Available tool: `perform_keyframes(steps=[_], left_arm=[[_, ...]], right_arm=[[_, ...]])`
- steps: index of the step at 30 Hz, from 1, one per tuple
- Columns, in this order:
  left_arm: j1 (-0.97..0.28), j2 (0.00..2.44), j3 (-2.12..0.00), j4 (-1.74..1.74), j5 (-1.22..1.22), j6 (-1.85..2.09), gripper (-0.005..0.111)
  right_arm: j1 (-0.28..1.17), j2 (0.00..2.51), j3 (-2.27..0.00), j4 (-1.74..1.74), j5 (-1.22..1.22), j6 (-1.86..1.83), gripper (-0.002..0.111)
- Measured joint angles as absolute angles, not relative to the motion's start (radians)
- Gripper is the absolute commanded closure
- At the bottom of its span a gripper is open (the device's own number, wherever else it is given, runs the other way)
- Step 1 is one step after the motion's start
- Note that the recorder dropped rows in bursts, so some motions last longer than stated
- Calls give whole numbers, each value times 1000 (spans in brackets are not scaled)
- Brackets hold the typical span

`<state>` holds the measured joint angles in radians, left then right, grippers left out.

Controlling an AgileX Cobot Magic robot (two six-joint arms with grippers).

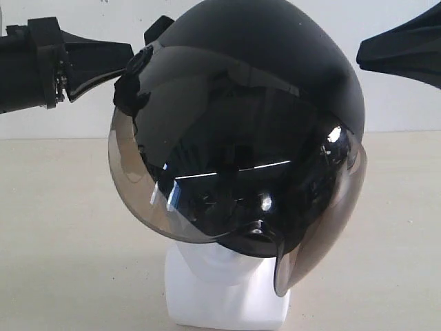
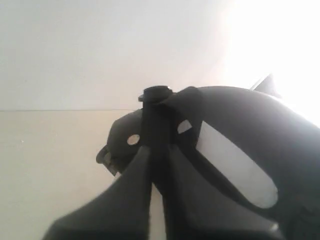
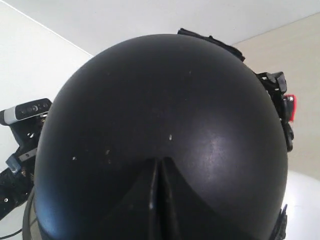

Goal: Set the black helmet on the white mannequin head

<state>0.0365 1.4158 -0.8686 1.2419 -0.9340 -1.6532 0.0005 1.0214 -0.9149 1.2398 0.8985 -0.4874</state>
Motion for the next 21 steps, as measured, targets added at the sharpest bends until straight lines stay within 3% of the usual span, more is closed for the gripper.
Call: perform_keyframes(steps=[10, 21], left_arm=[[46, 1416, -856, 1258, -927, -1637, 102], [159, 1416, -856, 1287, -966, -1647, 102]], right_arm=[[1, 1021, -915, 1227, 900, -485, 108], [1, 1019, -915, 1223, 868, -485, 108]])
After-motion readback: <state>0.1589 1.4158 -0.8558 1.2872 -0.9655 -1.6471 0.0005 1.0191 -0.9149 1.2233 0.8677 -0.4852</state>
